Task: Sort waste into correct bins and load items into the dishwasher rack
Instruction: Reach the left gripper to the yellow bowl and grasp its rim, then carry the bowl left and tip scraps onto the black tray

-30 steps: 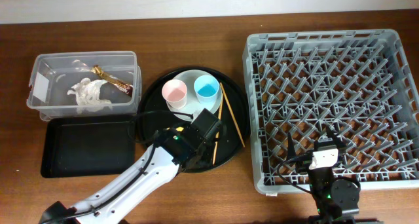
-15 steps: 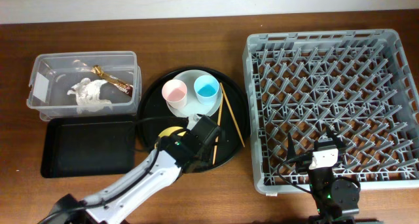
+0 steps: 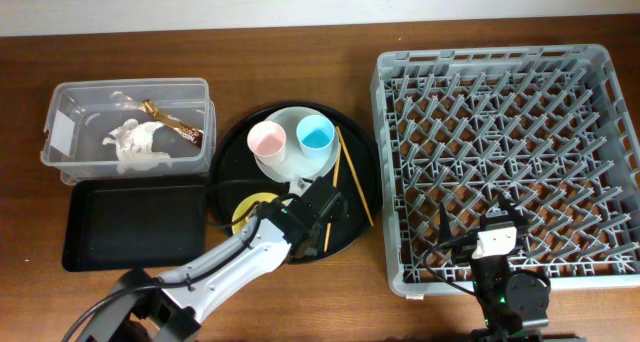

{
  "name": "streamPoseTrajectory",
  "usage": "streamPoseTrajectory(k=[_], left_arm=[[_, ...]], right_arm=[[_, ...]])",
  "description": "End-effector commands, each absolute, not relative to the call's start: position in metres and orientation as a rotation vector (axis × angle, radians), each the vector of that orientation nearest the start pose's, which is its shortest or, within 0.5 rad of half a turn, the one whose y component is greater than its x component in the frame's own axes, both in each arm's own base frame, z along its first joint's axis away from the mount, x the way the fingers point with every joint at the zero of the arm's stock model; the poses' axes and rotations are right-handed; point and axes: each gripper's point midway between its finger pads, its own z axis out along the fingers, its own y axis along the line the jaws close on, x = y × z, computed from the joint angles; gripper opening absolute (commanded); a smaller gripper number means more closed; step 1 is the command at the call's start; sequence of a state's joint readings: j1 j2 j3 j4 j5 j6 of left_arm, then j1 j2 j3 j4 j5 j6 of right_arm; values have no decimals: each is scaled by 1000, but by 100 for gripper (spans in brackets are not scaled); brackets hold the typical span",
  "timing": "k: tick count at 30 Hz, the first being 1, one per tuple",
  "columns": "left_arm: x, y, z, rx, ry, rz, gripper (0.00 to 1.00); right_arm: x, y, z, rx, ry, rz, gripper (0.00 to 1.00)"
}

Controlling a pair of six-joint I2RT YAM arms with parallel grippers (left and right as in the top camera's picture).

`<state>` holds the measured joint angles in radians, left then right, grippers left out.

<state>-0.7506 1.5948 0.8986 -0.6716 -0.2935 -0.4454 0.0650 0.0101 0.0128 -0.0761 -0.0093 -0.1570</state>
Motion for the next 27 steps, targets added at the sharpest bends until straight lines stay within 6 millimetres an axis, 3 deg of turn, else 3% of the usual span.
streamPoseTrajectory(k=[1, 3, 6, 8, 11, 14, 17, 24, 27], left_arm=[[280, -168, 67, 380, 2676, 290, 0], [293, -163, 90, 359, 2619, 368, 0], [301, -154, 107, 335, 2575, 454, 0], [298, -156, 107, 324, 2650, 375, 0], [299, -142, 115, 249, 2742, 268, 0], [300, -135, 131, 234, 2784, 53, 0], [309, -96, 154, 41, 2769, -131, 0], [325, -6, 172, -322, 2670, -527, 0], [323, 25, 176, -440, 2613, -585, 0]], right_arm=[[245, 17, 156, -185, 1638, -59, 98], [245, 17, 156, -186, 1638, -59, 98], [245, 17, 156, -186, 1638, -59, 98], [245, 17, 156, -186, 1638, -59, 98], [245, 17, 156, -185, 1638, -59, 98], [245, 17, 156, -185, 1638, -59, 98], [245, 17, 156, -185, 1638, -59, 99], [245, 17, 156, -186, 1638, -59, 98], [245, 17, 156, -186, 1638, -59, 98]])
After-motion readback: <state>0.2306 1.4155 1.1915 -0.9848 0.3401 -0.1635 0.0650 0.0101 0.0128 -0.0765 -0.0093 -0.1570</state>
